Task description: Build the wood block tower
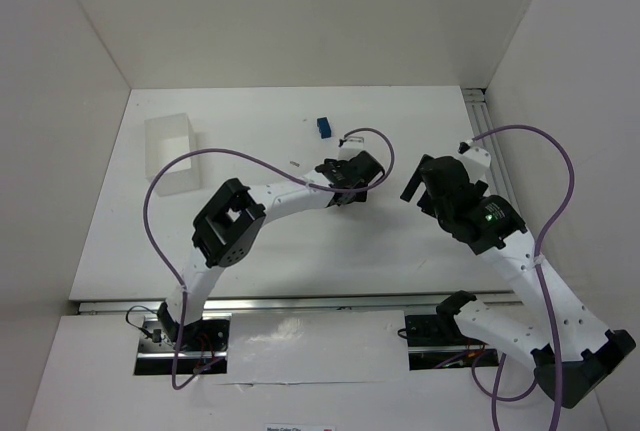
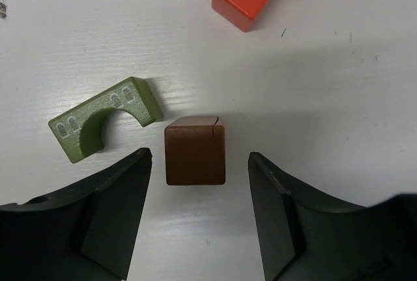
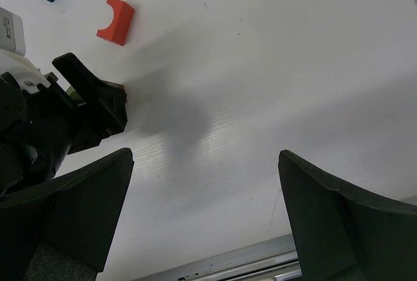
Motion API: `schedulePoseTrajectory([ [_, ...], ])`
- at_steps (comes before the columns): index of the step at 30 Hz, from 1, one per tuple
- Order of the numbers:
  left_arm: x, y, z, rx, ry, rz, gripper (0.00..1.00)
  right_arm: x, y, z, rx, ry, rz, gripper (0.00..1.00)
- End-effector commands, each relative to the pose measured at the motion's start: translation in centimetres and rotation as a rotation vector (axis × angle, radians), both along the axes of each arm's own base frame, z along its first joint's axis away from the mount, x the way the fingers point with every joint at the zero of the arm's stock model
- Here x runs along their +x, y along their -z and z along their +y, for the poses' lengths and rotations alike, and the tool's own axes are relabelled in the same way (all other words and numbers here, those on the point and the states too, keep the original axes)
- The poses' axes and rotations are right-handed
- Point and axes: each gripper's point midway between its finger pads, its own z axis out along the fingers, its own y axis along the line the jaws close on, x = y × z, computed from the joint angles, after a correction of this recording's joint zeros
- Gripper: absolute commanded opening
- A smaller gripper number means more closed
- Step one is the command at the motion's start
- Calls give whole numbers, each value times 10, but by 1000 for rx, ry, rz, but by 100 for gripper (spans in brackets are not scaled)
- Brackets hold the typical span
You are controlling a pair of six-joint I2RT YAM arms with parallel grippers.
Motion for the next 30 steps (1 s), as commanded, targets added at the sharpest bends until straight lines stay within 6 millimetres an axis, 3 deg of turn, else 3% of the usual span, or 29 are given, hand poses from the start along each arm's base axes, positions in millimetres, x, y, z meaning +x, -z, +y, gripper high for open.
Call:
schedulePoseTrajectory([
  [1,-4,-47,-5,-78,-5,-50,74,0,-3,-4,-5,9,-13,100],
  [3,-7,-58,0,-81,5,-62,74,0,-7,-4,-7,4,-20,100],
  [4,-10,-79,3,-102,13,-87,75,2,-8,-3,-3,4,-28,100],
  [7,-18,-102,14,-113,28,-113,76,10,-9,3,-9,-22,-39,100],
  [11,-18,-155,49,-188,12,-161,76,25,-8,17,-23,-81,-24,100],
  [13,-15,-157,72,-215,-3,-134,76,37,-11,28,-41,-147,-41,100],
  [15,-21,-160,91,-279,8,-79,76,50,3,46,-58,-251,11,100],
  [16,-10,-158,116,-303,-49,-66,76,62,-2,53,-88,-309,4,100],
  [17,-12,-154,129,-309,-62,-44,78,68,4,62,-101,-356,35,100],
  [18,-19,-139,144,-294,-80,-1,78,80,27,76,-114,-410,122,100],
  [19,-19,-147,163,-318,-119,-18,78,93,20,82,-135,-427,127,100],
  [20,-25,-144,171,-318,-128,-4,78,99,29,89,-156,-450,153,100],
  [21,-29,-144,179,-318,-140,-6,78,110,50,90,-199,-441,212,100],
  [22,-38,-133,188,-307,-150,22,78,113,57,95,-213,-459,231,100],
  [23,-42,-140,194,-318,-156,3,78,123,56,100,-230,-477,215,100],
  [24,-46,-136,202,-310,-172,14,78,128,72,106,-235,-503,251,100],
  [27,-57,-123,219,-307,-190,58,78,145,80,118,-236,-564,258,100],
  [28,-62,-113,220,-301,-188,83,78,148,93,123,-235,-588,289,100],
  [30,-66,-109,224,-311,-201,94,78,159,92,127,-238,-603,283,100],
])
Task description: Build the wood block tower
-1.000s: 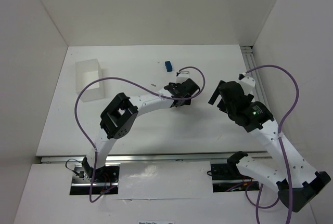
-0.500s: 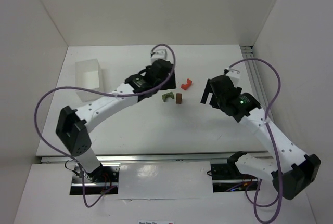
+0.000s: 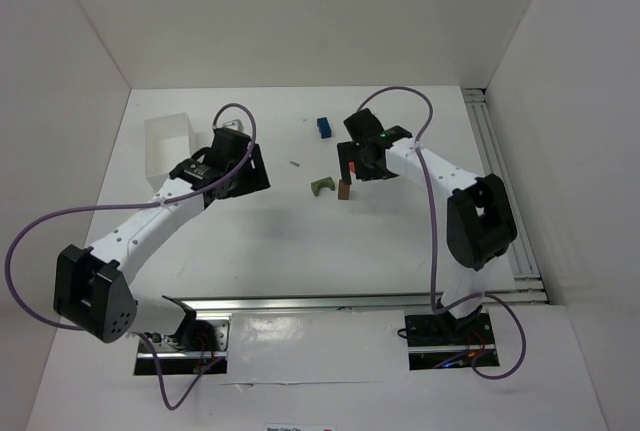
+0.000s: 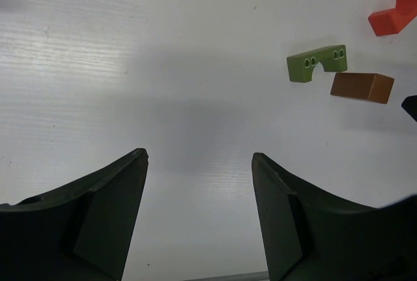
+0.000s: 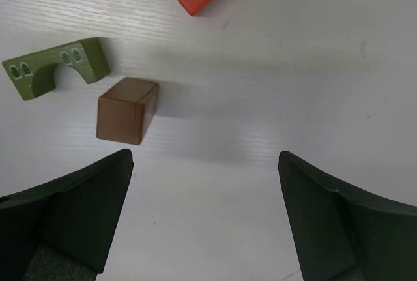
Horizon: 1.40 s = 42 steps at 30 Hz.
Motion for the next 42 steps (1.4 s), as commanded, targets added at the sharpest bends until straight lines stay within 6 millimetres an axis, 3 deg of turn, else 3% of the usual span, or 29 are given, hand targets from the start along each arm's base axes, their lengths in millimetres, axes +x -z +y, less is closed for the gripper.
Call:
schedulePoseTrajectory([
  [1,-9,-4,0,-56,8,5,78,32,-21,21,56,-83,-75,100],
  [5,-10,-3,3,-63,-9,6,78,39,-25,31,90,-100,-84,100],
  [9,-14,3,13,-65,-37,17,78,61,-29,36,111,-75,-144,100],
  [11,-16,3,17,-66,-46,15,78,70,-20,39,93,-93,-133,100],
  [13,-17,0,23,-77,-60,4,78,85,-24,34,78,-102,-133,100],
  [14,-17,0,23,-77,-60,4,78,88,-8,36,79,-124,-90,100],
  [20,-21,4,25,-93,-52,13,78,115,5,26,64,-129,-52,100],
  [21,-20,4,28,-93,-61,13,78,119,12,18,57,-95,-35,100],
  [22,-19,3,28,-96,-60,4,78,124,8,13,77,-34,-48,100],
  [28,-19,3,28,-96,-60,4,78,133,17,1,174,136,-74,98],
  [36,-19,3,26,-102,-54,7,78,127,34,-9,265,314,-66,74],
  [42,-19,3,26,-102,-54,7,78,126,38,-11,272,339,-75,55],
])
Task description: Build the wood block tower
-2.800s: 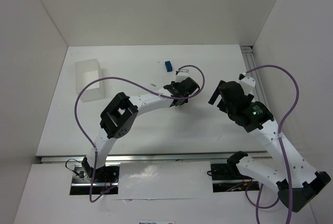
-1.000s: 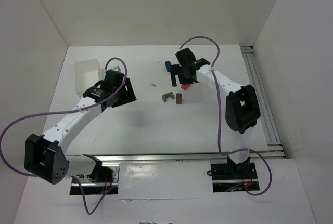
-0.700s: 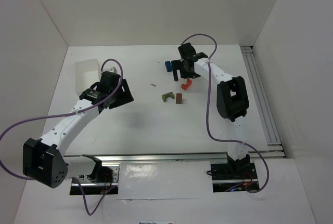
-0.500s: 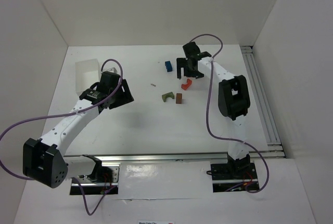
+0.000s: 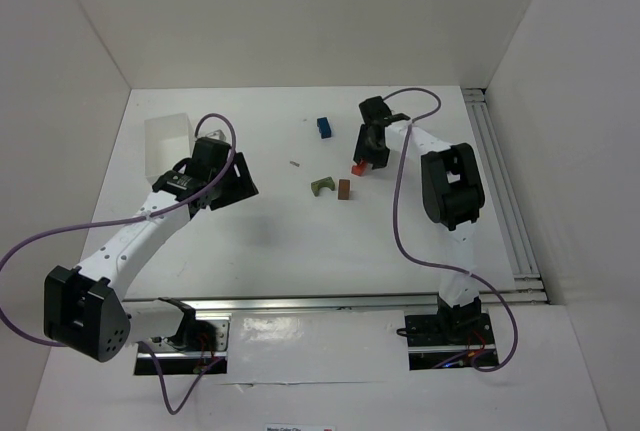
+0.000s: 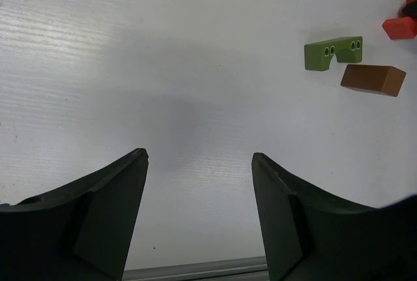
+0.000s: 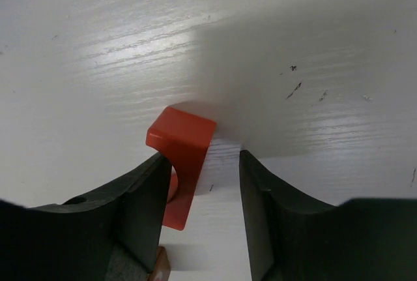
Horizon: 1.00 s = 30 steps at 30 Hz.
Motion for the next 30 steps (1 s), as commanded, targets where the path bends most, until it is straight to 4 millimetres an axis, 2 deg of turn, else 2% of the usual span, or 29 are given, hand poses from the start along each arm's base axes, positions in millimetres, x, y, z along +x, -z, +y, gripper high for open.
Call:
schedulePoseTrajectory([
  [1,4,-10,-1,-21,-2,-42,78,23,-42,4,51,49,-143,52],
  [2,4,-10,-1,-21,-2,-42,78,23,-42,5,59,44,-141,48],
  [5,5,-18,-3,-29,12,-61,78,25,-45,6,62,44,-149,26],
  [7,5,-19,-10,-49,46,-52,78,25,-59,9,71,0,-170,15],
  [9,8,-22,-16,-42,89,-56,76,24,-81,10,106,-22,-211,13],
  [11,12,-31,-35,-14,177,-82,78,21,-96,9,130,-59,-240,12],
  [12,15,-34,-41,-9,199,-90,79,19,-119,13,155,-86,-289,12],
  [13,18,-48,-54,-52,251,-106,81,16,-124,10,166,-98,-300,12],
  [14,22,-46,-63,-68,296,-97,82,17,-136,13,179,-130,-340,12],
  [15,24,-49,-72,-99,337,-100,84,15,-146,18,203,-164,-370,12],
  [16,28,-57,-83,-133,382,-121,84,5,-168,36,288,-257,-405,12],
  [17,33,-64,-91,-191,432,-134,87,3,-176,40,321,-314,-429,12],
  [18,39,-57,-96,-211,445,-110,87,-2,-178,48,360,-363,-421,12],
  [19,45,-67,-101,-247,469,-121,87,-10,-186,60,422,-422,-416,12],
  [20,51,-68,-101,-260,471,-118,87,-12,-196,65,440,-461,-427,12],
  [22,67,-69,-96,-292,464,-109,87,-19,-196,78,459,-529,-417,12],
  [23,71,-80,-100,-339,481,-124,87,-21,-201,90,464,-568,-423,12],
  [25,83,-91,-94,-402,463,-136,87,-25,-201,98,451,-606,-413,13],
  [29,100,-110,-106,-472,495,-151,88,-34,-207,123,446,-683,-425,13],
  [30,100,-105,-110,-500,508,-117,88,-42,-205,133,446,-712,-413,14],
])
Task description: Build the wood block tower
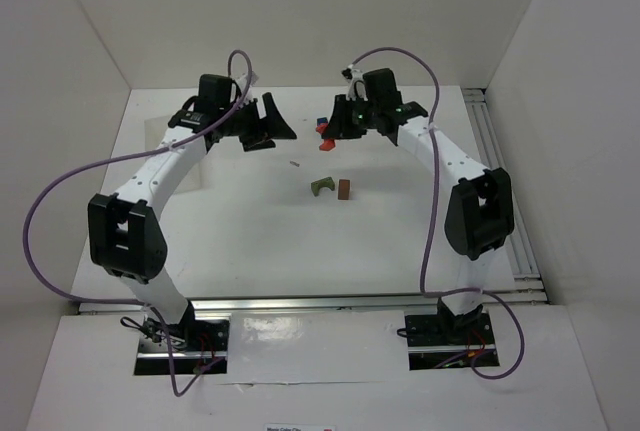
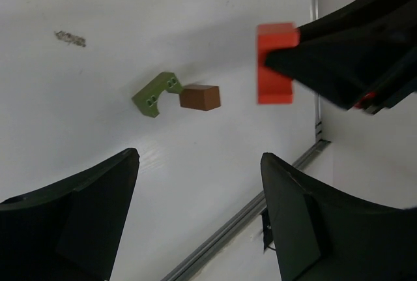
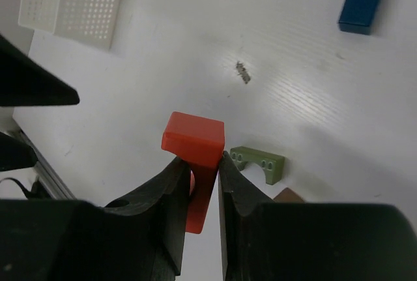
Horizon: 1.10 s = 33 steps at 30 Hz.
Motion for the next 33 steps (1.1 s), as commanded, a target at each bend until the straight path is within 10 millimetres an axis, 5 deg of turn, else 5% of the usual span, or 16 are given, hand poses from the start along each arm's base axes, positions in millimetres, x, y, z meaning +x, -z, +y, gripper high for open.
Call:
schedulePoseTrajectory([
  [1,2,-32,-25,-121,109,-34,88,-14,-23,30,4,-125,-80,14],
  [5,10,-32,-35,-122,94,-22,89,-24,-9,47,-33,-154,-55,14],
  [10,19,-19,-38,-127,81,22,88,-34,-18,63,-42,-208,-88,14],
  [22,19,-2,-18,-210,-54,56,70,-35,-16,67,-59,-228,-83,14],
  [33,26,-10,-19,-235,-72,13,69,-42,-17,79,-66,-261,-82,14],
])
